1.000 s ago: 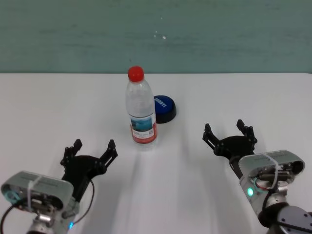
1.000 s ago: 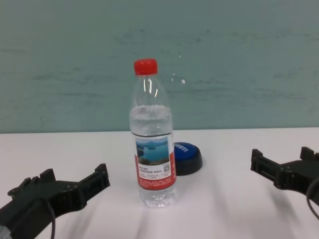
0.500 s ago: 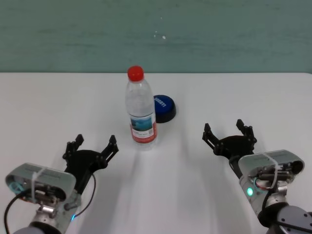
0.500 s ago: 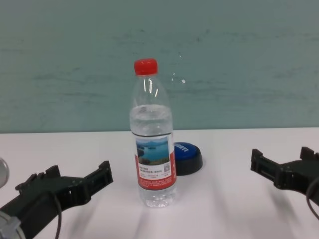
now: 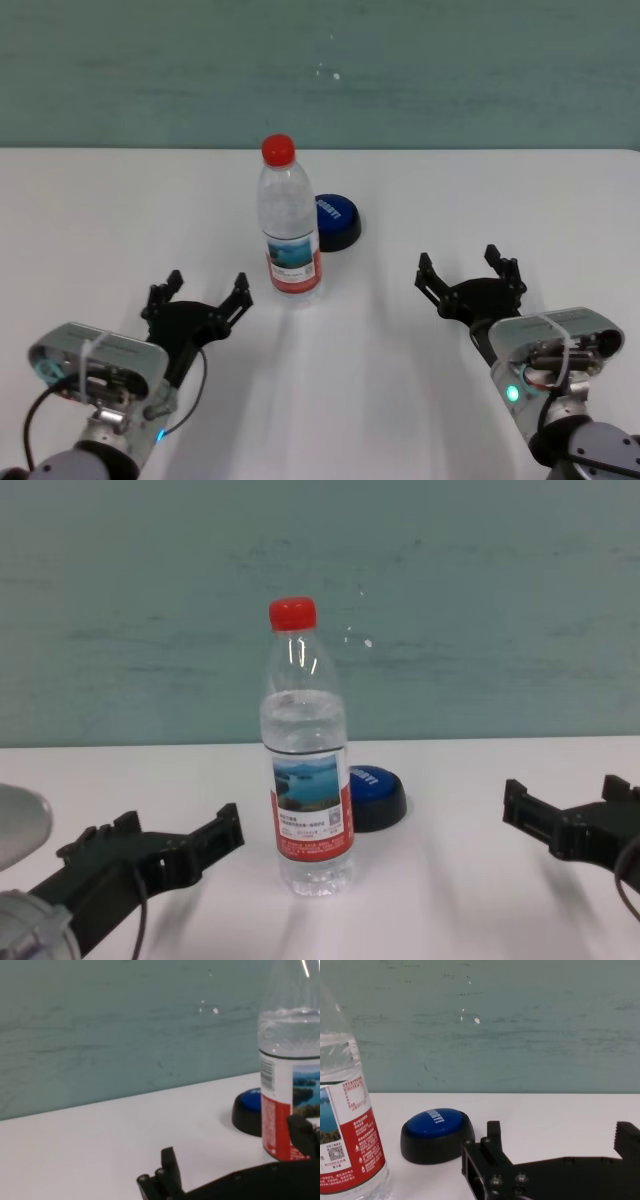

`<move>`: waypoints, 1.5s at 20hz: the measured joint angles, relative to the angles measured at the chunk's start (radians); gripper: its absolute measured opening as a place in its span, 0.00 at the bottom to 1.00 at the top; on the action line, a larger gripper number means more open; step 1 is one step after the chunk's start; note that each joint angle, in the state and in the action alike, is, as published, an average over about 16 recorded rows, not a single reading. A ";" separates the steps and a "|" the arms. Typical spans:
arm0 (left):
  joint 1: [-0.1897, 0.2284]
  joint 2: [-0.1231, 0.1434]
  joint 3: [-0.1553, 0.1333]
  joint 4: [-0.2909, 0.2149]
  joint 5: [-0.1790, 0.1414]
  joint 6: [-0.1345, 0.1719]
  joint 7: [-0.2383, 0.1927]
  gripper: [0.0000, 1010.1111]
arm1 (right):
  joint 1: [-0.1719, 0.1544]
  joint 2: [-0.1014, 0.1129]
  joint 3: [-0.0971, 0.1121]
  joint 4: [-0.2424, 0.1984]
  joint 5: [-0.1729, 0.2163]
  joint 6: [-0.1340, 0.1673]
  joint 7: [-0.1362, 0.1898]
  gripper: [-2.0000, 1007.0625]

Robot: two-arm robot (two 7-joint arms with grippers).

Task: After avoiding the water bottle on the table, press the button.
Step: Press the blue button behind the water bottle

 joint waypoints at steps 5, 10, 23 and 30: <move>-0.018 -0.001 0.009 0.017 0.002 0.002 -0.003 0.99 | 0.000 0.000 0.000 0.000 0.000 0.000 0.000 1.00; -0.031 -0.002 0.018 0.029 0.004 0.004 -0.004 0.99 | 0.000 0.000 0.000 0.000 0.000 0.000 0.000 1.00; -0.047 -0.003 0.028 0.049 0.006 0.008 -0.003 0.99 | 0.000 0.000 0.000 0.000 0.000 0.000 0.000 1.00; -0.056 -0.003 0.031 0.059 0.008 0.008 -0.003 0.99 | 0.000 0.000 0.000 0.000 0.000 0.000 0.000 1.00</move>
